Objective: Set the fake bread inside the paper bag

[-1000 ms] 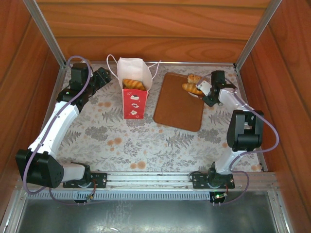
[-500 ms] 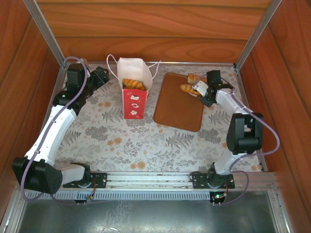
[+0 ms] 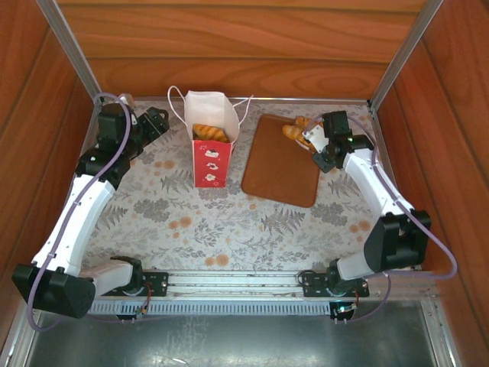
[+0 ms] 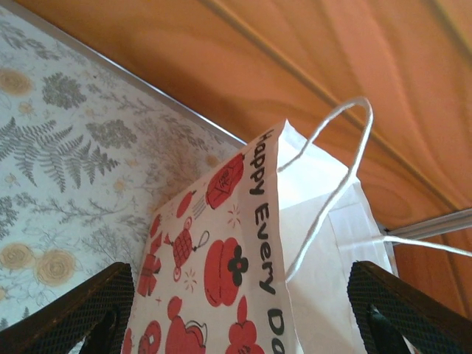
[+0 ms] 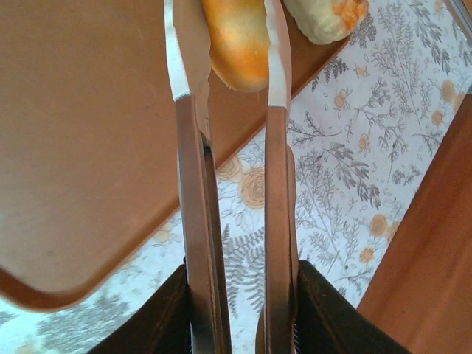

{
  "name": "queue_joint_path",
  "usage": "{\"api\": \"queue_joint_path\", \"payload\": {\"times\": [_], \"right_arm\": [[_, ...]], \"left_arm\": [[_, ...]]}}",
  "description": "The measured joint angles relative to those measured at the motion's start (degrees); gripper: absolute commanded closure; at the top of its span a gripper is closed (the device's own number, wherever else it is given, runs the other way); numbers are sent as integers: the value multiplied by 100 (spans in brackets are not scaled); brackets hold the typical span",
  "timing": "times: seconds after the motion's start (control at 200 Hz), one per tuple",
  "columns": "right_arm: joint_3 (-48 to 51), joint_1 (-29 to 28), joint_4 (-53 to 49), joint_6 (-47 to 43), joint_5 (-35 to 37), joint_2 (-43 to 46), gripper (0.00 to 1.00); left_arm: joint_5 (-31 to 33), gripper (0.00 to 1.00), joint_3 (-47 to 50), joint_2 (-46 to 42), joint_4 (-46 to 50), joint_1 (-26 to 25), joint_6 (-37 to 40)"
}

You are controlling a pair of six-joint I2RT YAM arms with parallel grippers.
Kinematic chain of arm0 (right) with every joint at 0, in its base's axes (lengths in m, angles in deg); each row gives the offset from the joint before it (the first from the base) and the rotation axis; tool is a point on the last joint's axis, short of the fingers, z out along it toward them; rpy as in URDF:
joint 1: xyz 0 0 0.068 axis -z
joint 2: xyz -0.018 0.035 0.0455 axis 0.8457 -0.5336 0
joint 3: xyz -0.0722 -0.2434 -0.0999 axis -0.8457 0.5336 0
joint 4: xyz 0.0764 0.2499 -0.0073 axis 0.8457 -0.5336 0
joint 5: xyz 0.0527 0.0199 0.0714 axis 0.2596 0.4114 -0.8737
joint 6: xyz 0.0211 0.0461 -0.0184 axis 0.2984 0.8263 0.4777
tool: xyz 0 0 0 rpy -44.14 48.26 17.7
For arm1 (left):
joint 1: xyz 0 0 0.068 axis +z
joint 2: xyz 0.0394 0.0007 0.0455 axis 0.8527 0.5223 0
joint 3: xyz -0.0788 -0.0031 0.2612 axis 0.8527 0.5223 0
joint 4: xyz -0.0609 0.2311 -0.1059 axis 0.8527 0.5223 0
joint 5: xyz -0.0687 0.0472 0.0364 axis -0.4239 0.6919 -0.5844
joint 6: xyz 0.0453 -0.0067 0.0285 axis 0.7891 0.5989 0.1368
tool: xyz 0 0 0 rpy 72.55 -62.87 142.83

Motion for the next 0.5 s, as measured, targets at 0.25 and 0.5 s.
{"api": "queue_joint_path", "payload": {"times": [0.25, 0.5], "right_arm": [[-197, -566, -914, 1233, 83, 553, 69], [-531, -1110, -1740, 2662, 55, 892, 69]], "left_arm": [[63, 22, 0, 81, 33, -476, -216], [289, 24, -7, 614, 35, -826, -420]]}}
